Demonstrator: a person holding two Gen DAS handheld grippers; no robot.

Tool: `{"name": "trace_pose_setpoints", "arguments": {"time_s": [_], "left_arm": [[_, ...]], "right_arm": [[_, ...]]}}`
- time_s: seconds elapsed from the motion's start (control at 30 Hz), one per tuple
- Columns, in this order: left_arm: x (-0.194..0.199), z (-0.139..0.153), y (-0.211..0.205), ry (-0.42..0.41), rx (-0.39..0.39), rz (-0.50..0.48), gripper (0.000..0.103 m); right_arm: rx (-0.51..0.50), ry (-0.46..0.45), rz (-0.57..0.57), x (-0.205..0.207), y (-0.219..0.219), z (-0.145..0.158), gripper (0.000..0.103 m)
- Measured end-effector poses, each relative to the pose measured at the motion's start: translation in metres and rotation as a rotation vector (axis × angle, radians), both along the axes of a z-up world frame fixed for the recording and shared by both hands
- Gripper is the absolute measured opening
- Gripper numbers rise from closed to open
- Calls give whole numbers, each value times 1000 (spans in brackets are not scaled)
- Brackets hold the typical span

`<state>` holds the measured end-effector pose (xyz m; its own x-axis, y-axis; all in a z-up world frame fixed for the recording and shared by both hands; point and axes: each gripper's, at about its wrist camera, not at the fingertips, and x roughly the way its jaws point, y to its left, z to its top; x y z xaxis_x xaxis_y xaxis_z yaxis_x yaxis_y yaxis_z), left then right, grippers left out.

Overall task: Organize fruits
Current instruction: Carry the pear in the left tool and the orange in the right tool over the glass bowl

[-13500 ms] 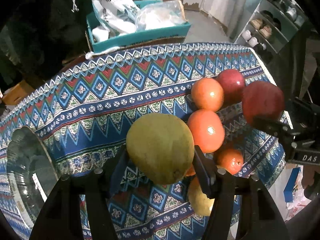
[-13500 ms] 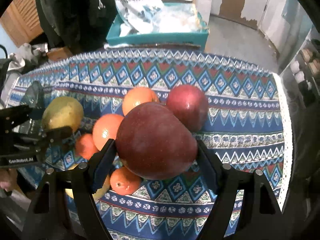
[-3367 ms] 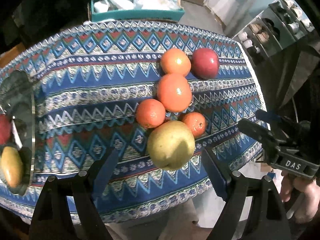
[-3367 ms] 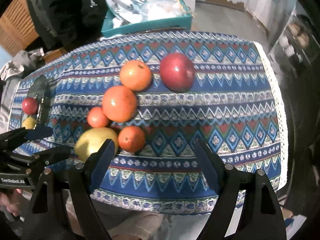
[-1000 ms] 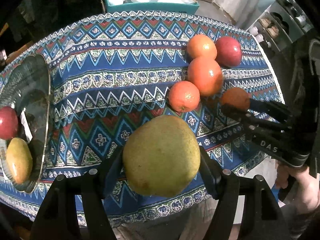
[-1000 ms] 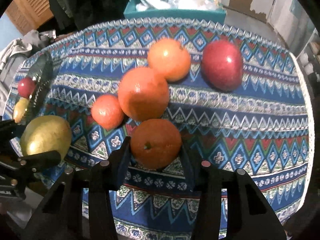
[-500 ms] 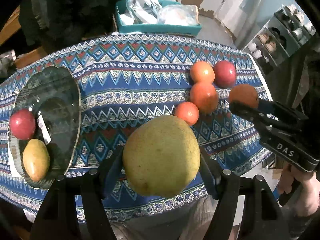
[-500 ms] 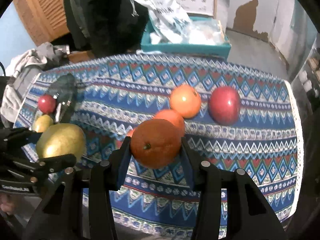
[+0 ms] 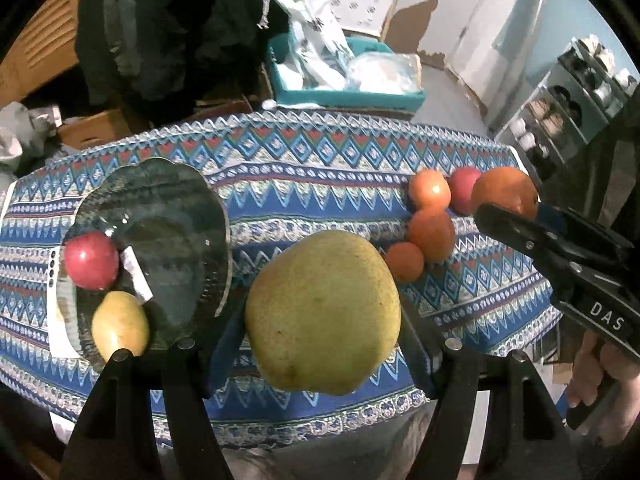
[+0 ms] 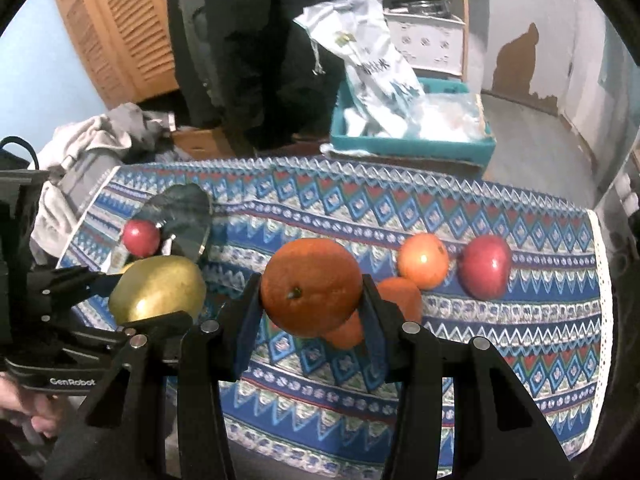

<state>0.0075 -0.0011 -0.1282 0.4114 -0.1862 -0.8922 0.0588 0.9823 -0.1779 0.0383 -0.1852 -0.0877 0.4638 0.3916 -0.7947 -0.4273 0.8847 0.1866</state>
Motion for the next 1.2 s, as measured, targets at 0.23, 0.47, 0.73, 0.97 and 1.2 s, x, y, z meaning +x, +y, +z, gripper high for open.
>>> {"name": "trace_pose_setpoints", "arguments": {"time_s": [0.23,0.47,0.73,0.97,1.2], "left_arm": [[1,8,21,-31,8,46,73],[4,13,49,-49,2,108,73],[4,17,86,-70,2,183,73],[2,14,117,-66,-12,236,73],[4,4,138,-41,-24,274,73]], "right_arm": [[17,-24,31,6,28,13,46],[28,-40,70,12,59,20,46],[52,-49,120,21,100,30,46],[61,-35,164,23,138,30,46],[58,20,198,29,168,13,46]]}}
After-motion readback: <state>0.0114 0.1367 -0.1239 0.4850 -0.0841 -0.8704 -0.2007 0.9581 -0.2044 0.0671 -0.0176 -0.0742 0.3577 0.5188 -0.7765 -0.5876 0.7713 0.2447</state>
